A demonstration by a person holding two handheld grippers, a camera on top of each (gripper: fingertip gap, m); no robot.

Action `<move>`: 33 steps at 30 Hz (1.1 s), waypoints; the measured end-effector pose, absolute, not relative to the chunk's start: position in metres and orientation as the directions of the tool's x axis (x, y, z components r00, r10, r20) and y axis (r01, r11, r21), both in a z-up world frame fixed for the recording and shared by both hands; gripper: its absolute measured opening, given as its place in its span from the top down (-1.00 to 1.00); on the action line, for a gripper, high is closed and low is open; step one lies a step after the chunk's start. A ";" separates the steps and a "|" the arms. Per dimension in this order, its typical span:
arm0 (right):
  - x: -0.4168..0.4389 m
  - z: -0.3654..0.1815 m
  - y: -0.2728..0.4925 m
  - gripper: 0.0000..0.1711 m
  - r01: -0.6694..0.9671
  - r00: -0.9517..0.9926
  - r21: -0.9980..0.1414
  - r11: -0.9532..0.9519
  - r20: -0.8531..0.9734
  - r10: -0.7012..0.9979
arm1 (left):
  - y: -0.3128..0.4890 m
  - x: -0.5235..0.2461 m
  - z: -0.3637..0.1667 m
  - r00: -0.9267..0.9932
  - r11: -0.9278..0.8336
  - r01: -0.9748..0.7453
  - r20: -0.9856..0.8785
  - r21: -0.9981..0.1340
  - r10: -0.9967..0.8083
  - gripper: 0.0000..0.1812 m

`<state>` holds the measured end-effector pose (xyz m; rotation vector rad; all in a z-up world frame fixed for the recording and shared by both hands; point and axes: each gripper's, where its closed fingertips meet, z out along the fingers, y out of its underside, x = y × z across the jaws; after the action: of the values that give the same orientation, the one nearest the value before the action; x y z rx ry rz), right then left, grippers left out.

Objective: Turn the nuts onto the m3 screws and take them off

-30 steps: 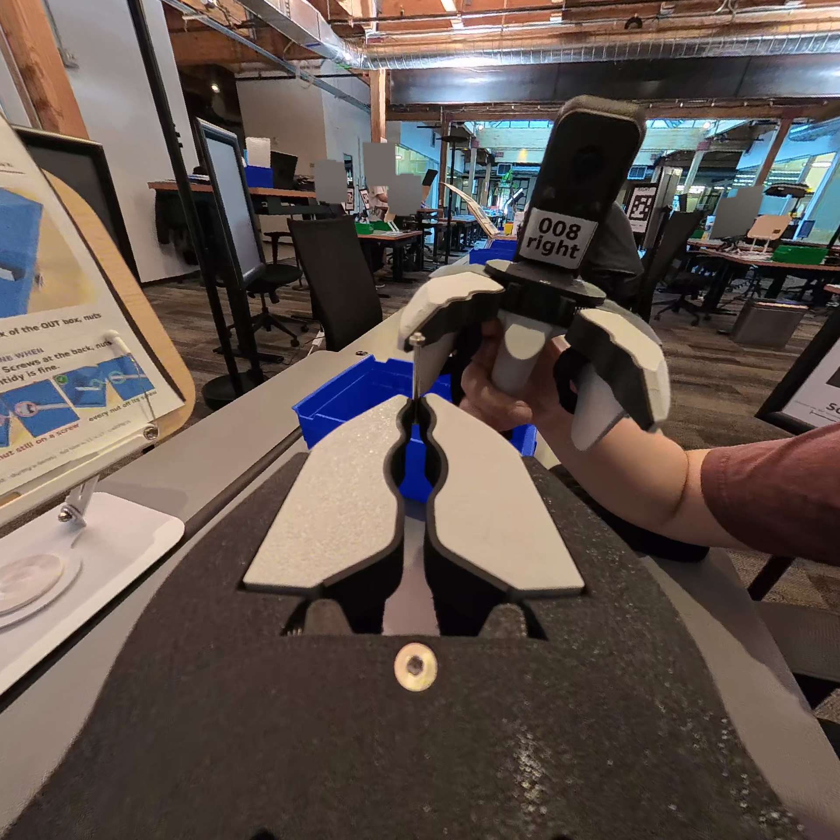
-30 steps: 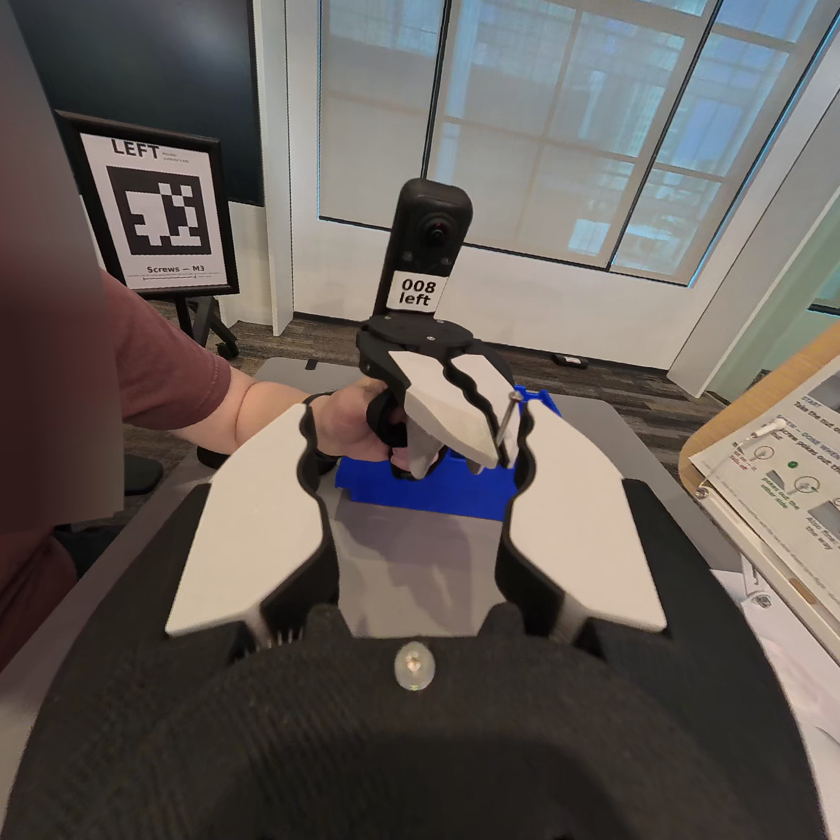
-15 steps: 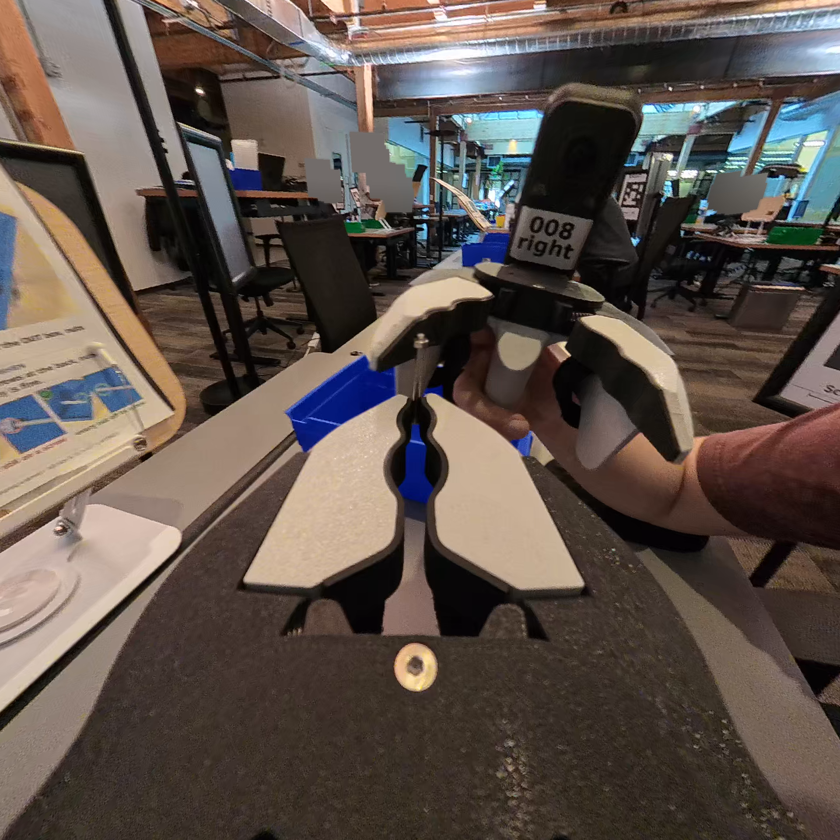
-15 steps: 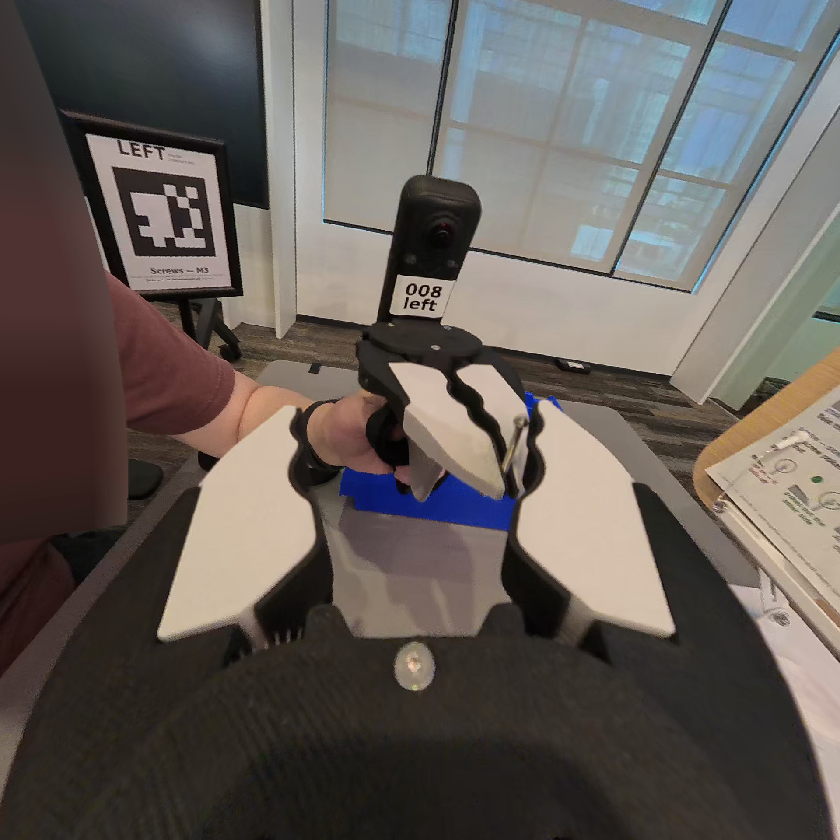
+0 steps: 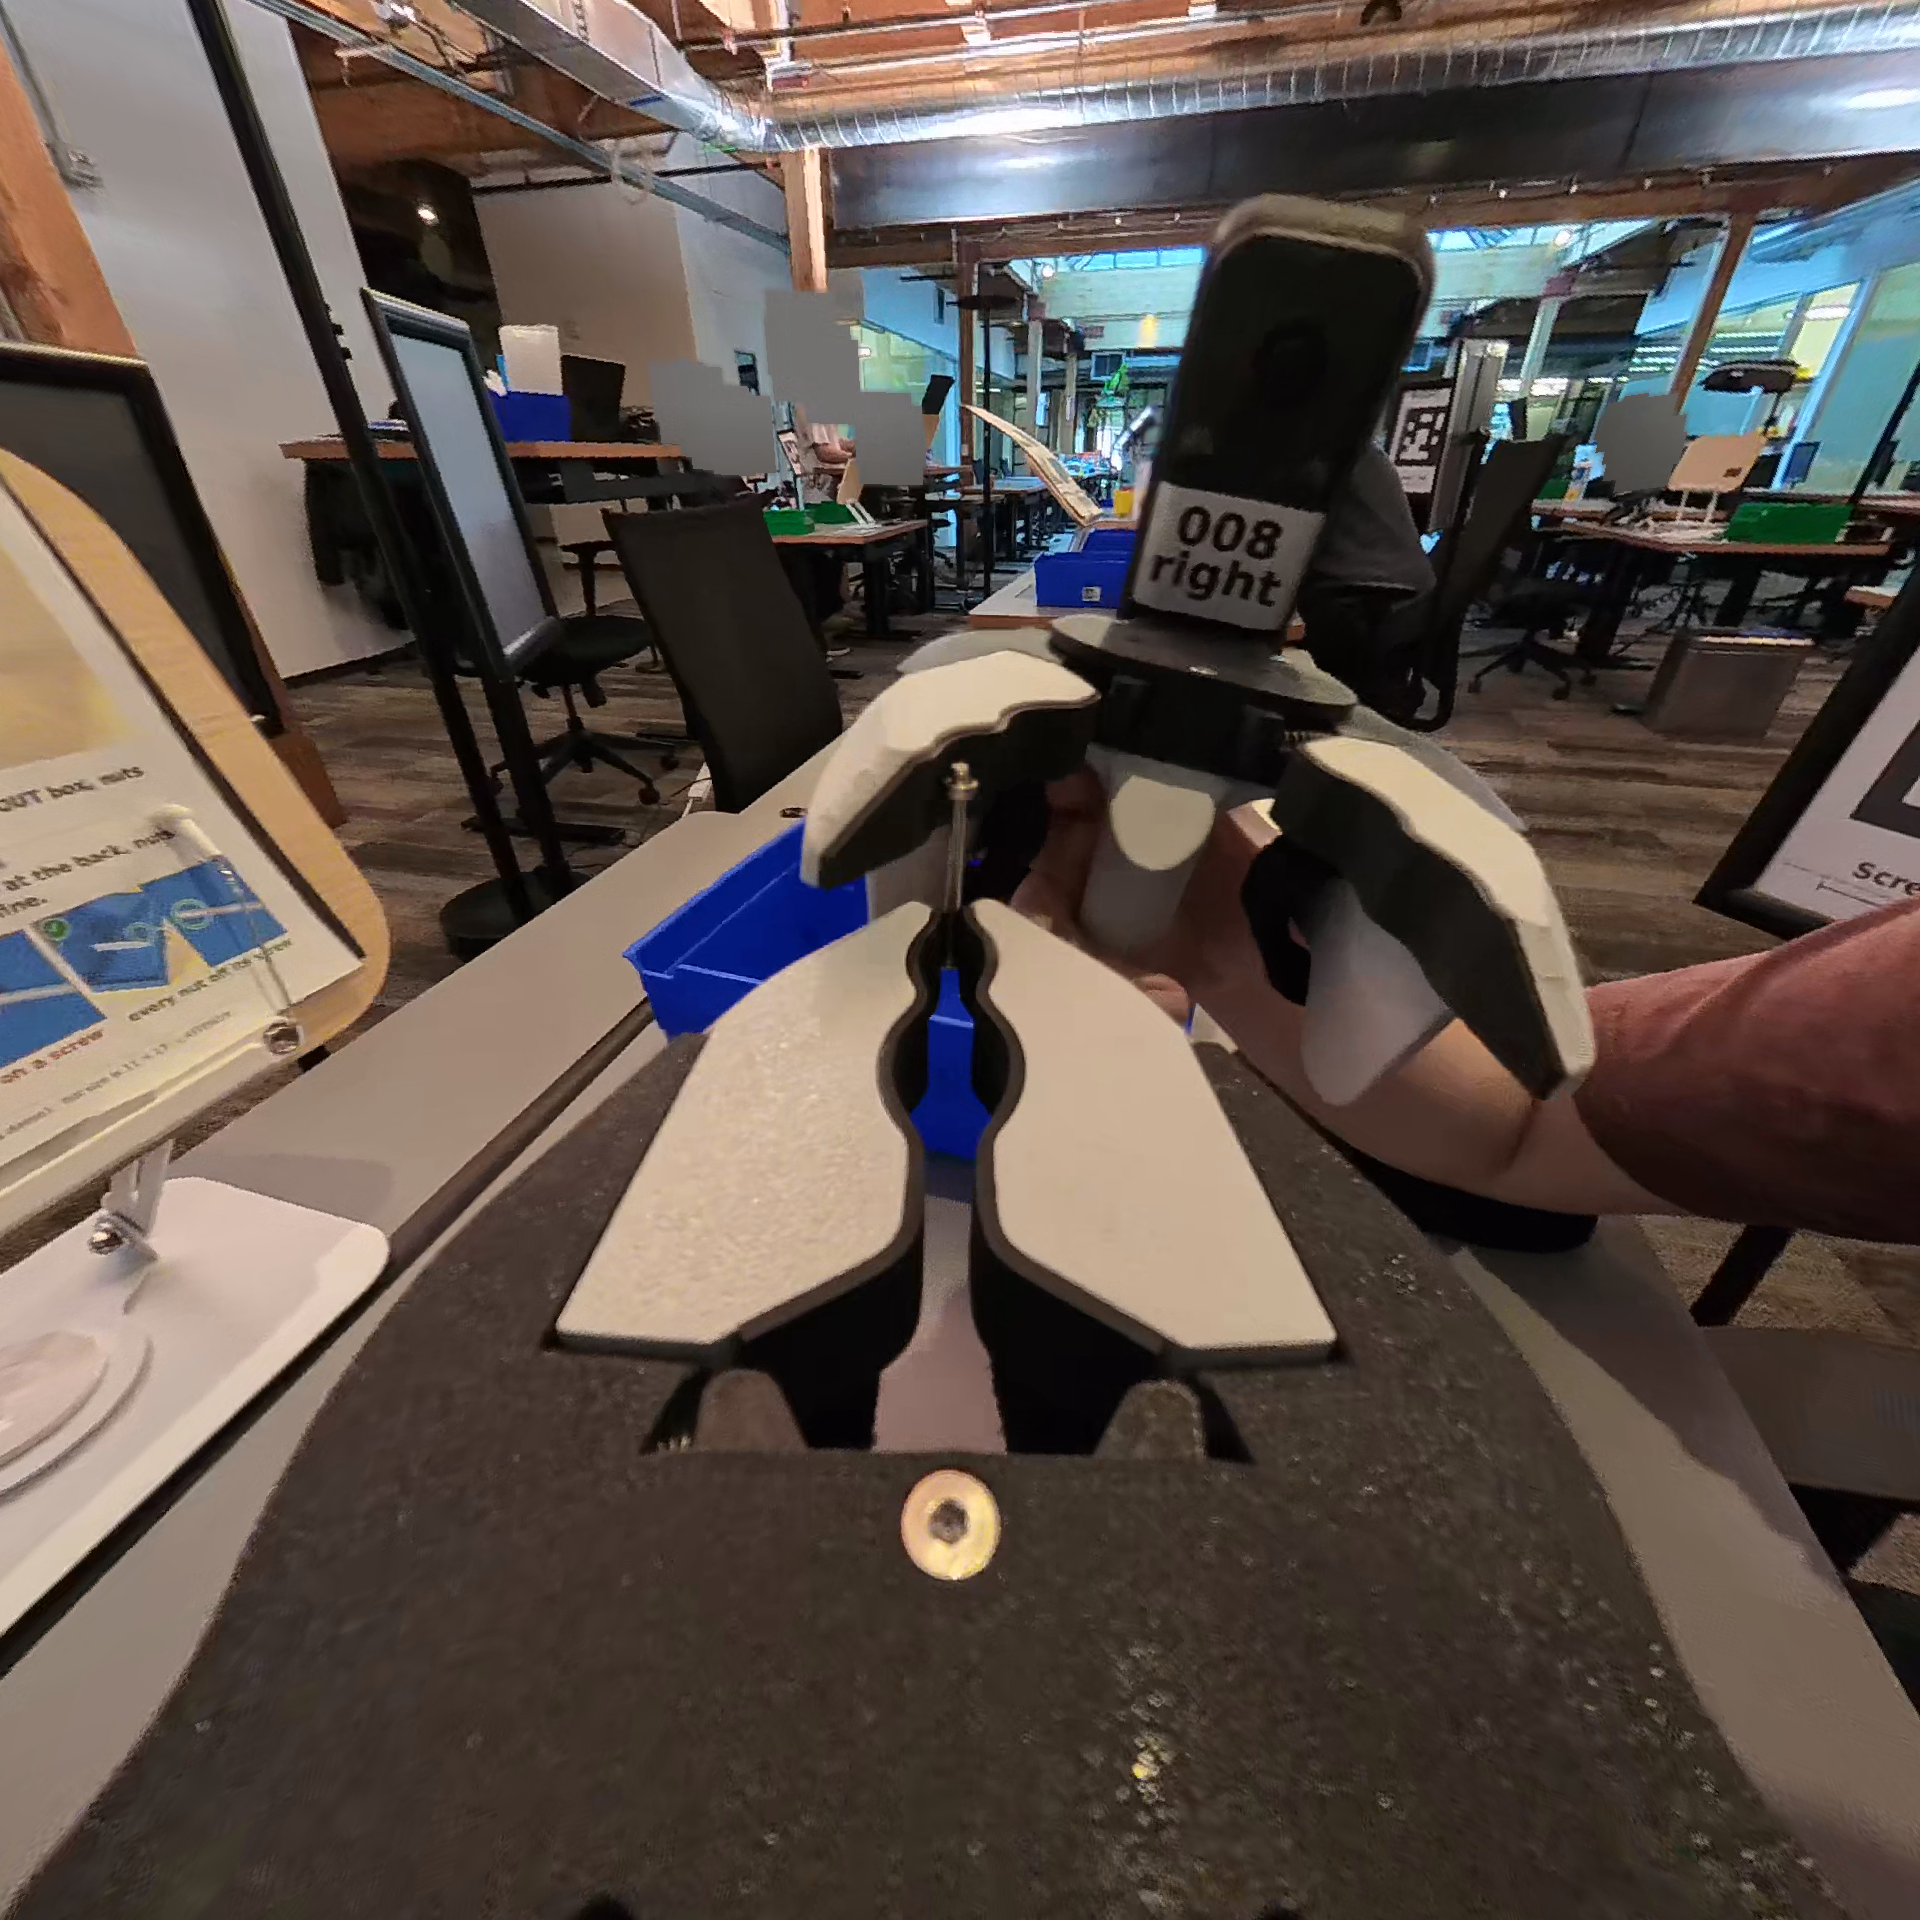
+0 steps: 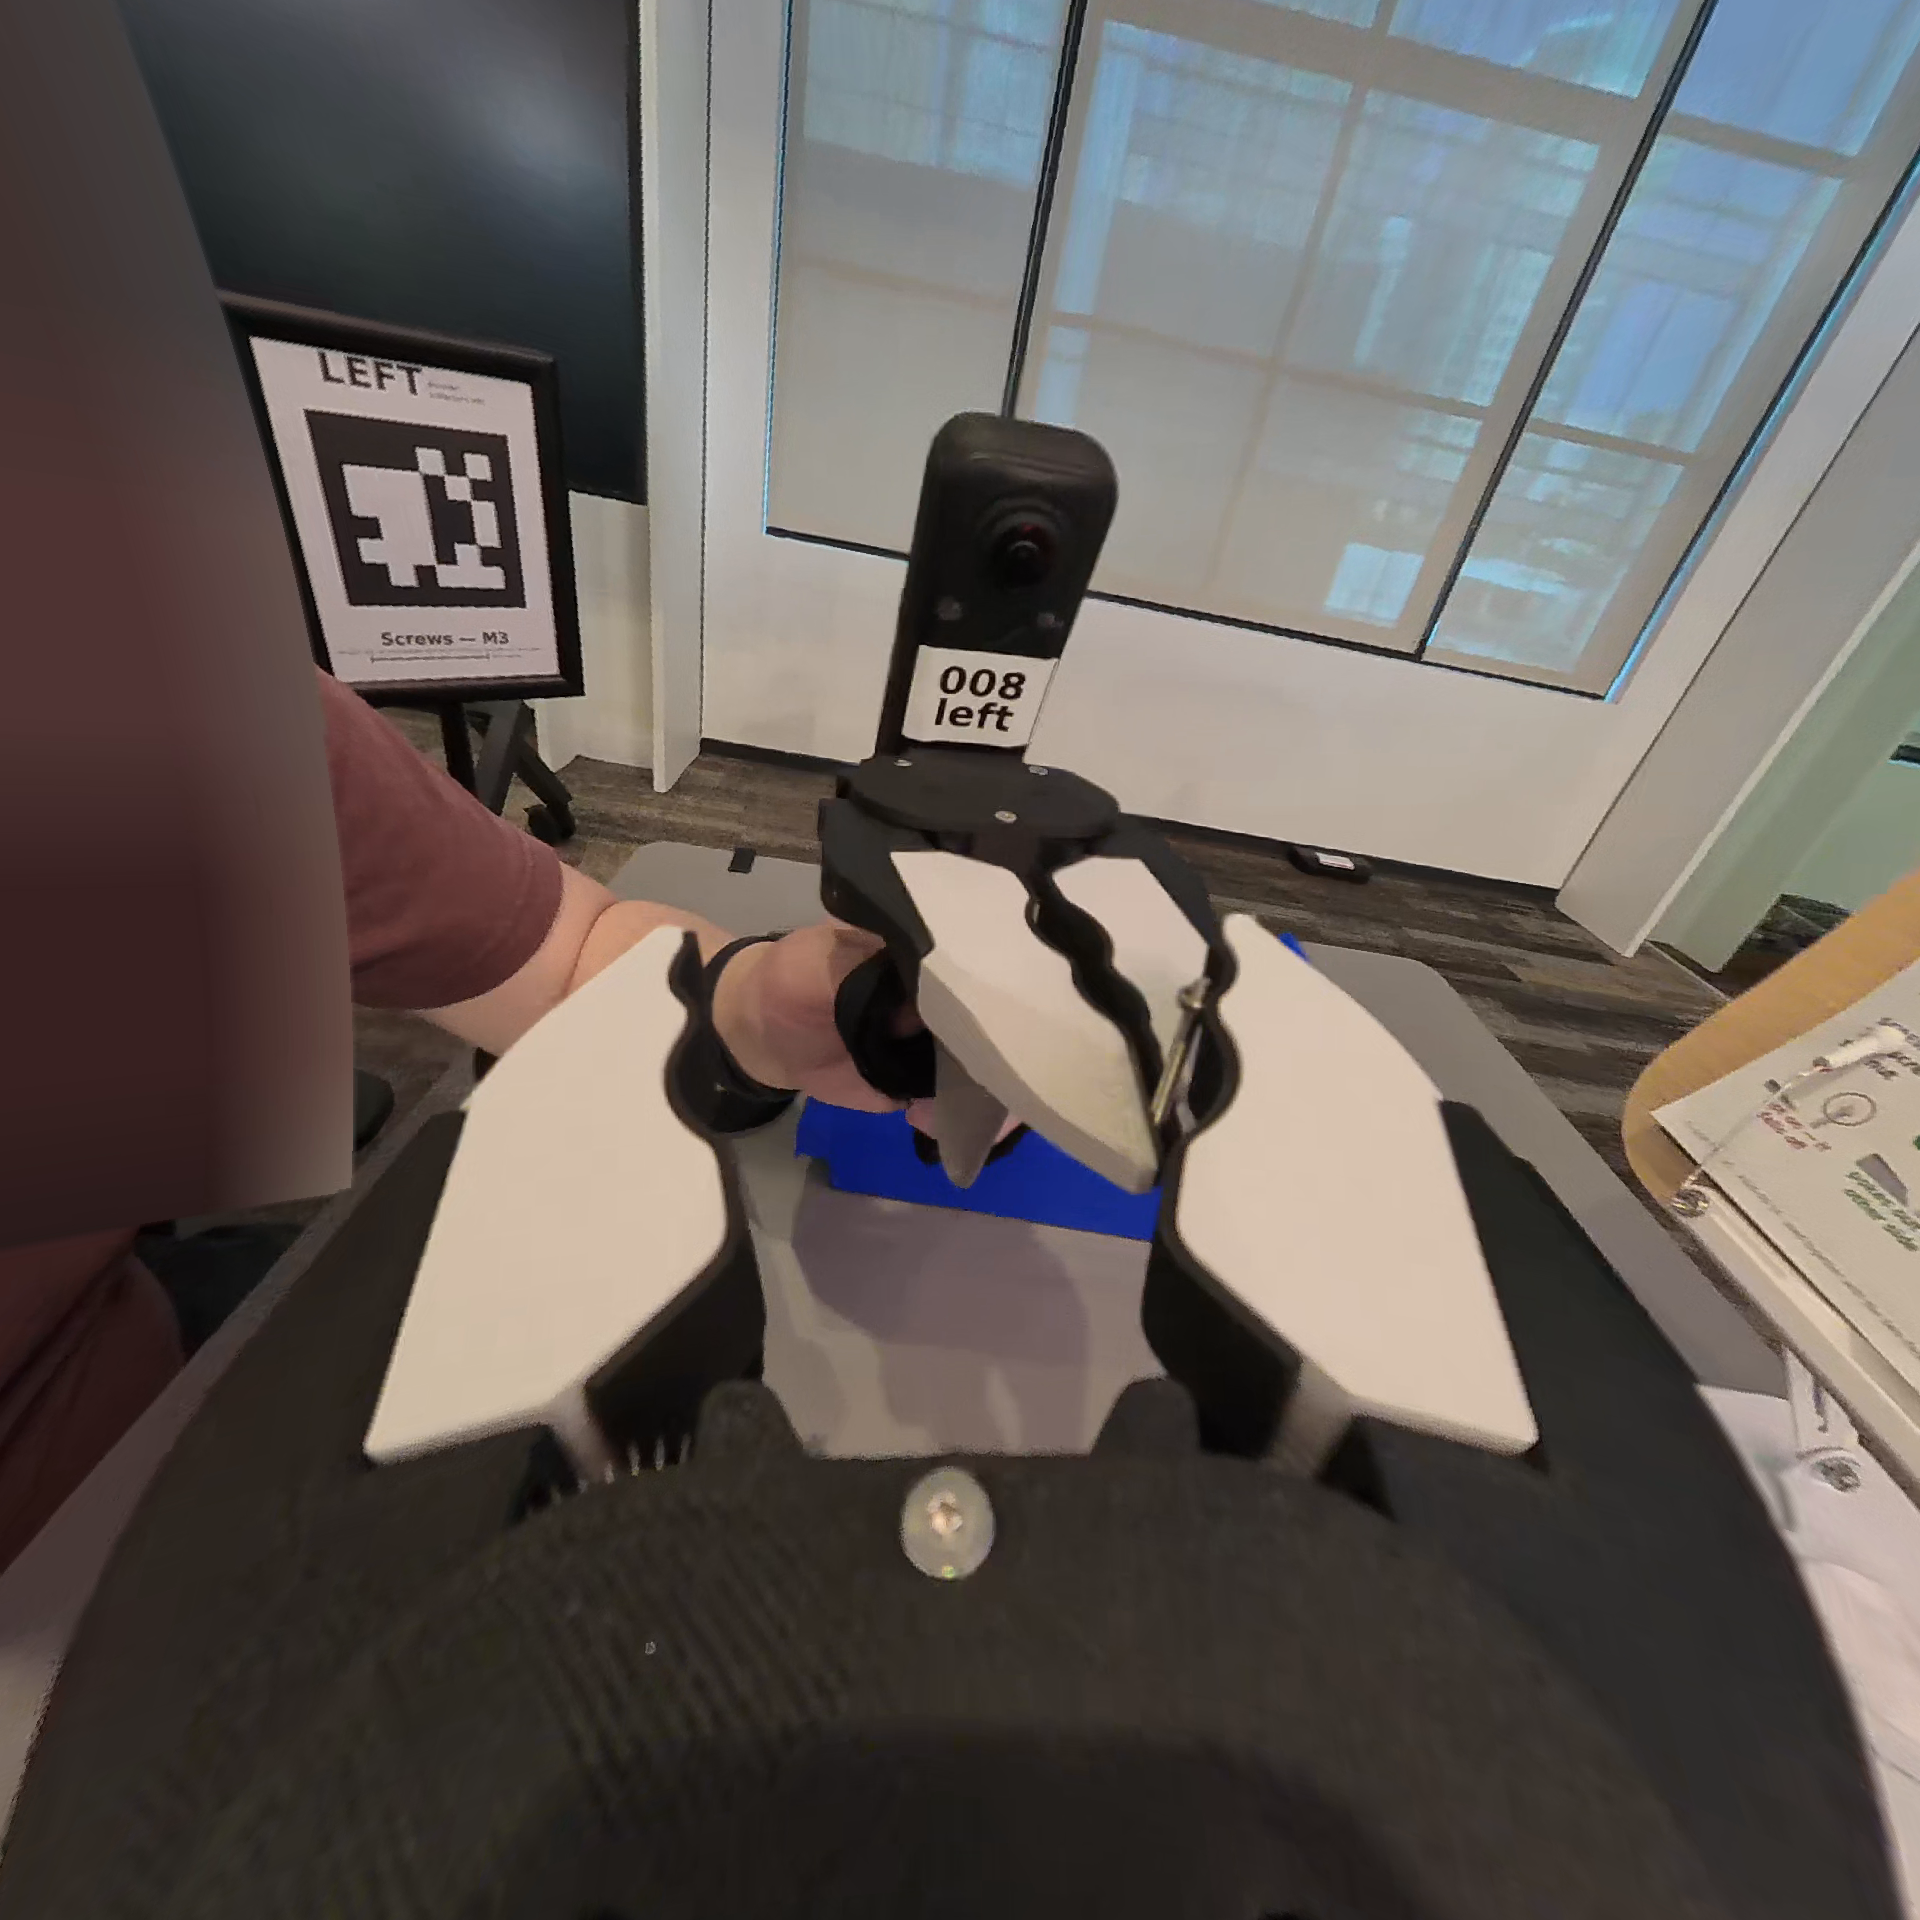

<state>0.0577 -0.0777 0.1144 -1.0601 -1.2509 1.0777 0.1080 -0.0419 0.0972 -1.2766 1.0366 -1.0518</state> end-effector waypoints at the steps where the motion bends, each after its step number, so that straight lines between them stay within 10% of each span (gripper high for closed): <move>1: 0.059 0.115 -0.076 -0.08 -0.030 0.036 -0.982 0.187 0.186 0.982 | -0.039 0.105 0.099 0.223 0.011 0.032 -0.003 -0.999 -0.975 0.98; 33: 0.066 0.114 -0.066 -0.06 -0.026 0.052 -0.988 0.155 0.154 0.987 | -0.027 0.098 0.099 0.249 -0.040 0.049 0.051 -0.998 -0.967 0.98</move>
<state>0.0660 -0.0664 0.1145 -1.0963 -1.2200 1.0724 0.0977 -0.0269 0.0992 -1.3197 0.9678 -1.0739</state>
